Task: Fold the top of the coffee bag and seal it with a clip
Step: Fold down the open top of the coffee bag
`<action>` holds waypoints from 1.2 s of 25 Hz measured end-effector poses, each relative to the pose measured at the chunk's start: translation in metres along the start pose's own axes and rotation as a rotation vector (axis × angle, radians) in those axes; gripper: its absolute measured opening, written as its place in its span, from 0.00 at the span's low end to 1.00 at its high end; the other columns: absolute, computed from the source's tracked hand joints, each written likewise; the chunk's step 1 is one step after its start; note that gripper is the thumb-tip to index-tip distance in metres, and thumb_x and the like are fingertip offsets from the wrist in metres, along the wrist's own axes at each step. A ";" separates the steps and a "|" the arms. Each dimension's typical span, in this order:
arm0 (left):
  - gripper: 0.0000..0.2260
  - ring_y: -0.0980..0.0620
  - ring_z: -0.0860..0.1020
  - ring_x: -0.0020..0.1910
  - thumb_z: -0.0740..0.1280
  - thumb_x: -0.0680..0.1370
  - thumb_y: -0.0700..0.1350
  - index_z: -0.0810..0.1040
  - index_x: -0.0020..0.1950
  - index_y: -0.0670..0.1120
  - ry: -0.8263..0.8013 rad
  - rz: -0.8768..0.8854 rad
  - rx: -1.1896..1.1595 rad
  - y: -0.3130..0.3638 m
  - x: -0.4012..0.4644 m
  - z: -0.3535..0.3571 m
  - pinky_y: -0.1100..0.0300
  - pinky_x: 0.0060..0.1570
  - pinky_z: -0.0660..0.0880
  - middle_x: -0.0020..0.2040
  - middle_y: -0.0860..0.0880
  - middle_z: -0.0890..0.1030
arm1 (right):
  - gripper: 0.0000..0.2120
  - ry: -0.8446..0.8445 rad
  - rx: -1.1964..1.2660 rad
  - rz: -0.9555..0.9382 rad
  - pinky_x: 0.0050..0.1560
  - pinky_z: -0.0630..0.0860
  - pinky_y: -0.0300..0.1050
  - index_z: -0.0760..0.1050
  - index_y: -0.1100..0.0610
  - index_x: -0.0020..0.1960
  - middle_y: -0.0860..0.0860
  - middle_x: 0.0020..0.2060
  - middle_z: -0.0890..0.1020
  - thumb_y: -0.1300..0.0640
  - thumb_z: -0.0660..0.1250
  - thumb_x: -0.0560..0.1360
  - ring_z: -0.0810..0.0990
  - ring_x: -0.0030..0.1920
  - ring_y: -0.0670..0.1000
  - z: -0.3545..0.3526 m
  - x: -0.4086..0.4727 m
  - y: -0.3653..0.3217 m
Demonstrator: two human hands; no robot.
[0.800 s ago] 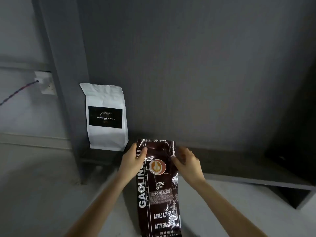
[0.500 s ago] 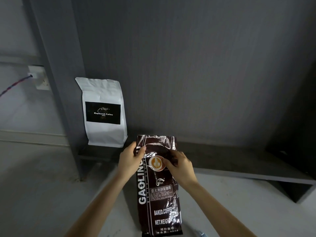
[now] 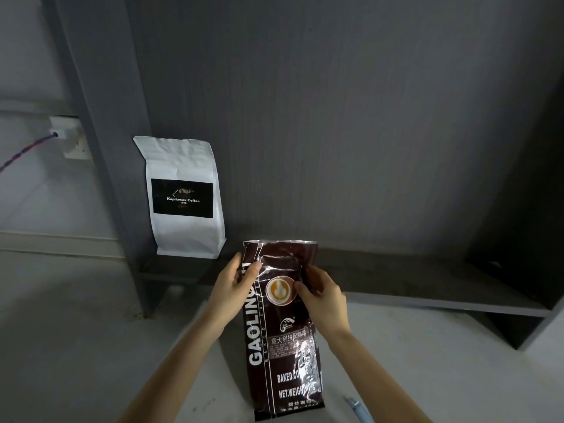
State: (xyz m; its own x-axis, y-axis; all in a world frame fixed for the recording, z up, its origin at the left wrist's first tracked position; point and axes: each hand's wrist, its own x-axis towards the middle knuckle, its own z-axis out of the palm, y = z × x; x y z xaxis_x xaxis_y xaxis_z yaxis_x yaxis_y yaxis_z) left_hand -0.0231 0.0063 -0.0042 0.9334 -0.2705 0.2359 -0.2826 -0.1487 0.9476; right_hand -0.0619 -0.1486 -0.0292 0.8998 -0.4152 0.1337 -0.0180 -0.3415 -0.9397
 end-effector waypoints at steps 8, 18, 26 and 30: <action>0.08 0.69 0.75 0.45 0.60 0.77 0.47 0.72 0.54 0.56 -0.026 0.076 0.084 0.004 -0.013 0.006 0.76 0.43 0.71 0.46 0.64 0.76 | 0.12 0.083 0.091 0.020 0.37 0.69 0.27 0.76 0.54 0.54 0.47 0.39 0.80 0.57 0.67 0.71 0.78 0.42 0.46 -0.005 -0.016 -0.007; 0.14 0.51 0.74 0.55 0.69 0.71 0.49 0.76 0.55 0.50 0.123 0.552 0.720 0.051 -0.016 0.017 0.52 0.56 0.67 0.53 0.51 0.78 | 0.06 0.177 0.038 -0.053 0.31 0.69 0.22 0.81 0.57 0.45 0.51 0.34 0.82 0.60 0.66 0.72 0.76 0.34 0.38 -0.021 -0.024 -0.009; 0.08 0.47 0.78 0.40 0.69 0.69 0.51 0.82 0.42 0.48 -0.019 0.741 1.044 0.069 -0.003 0.042 0.52 0.43 0.66 0.38 0.50 0.82 | 0.06 0.190 -0.045 -0.089 0.33 0.70 0.25 0.81 0.54 0.46 0.52 0.39 0.86 0.59 0.67 0.71 0.77 0.34 0.41 -0.025 -0.030 -0.010; 0.10 0.49 0.75 0.45 0.64 0.73 0.53 0.81 0.43 0.48 0.003 0.627 0.962 0.069 0.003 0.046 0.56 0.45 0.59 0.42 0.50 0.82 | 0.06 0.178 -0.021 -0.102 0.32 0.69 0.25 0.81 0.55 0.45 0.49 0.35 0.84 0.60 0.68 0.71 0.77 0.33 0.39 -0.028 -0.033 -0.011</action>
State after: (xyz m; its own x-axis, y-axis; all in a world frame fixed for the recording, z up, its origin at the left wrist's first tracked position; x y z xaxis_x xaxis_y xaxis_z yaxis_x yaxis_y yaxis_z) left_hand -0.0499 -0.0486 0.0523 0.5690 -0.5517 0.6098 -0.7489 -0.6539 0.1072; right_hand -0.1033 -0.1548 -0.0150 0.8060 -0.5197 0.2831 0.0586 -0.4059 -0.9120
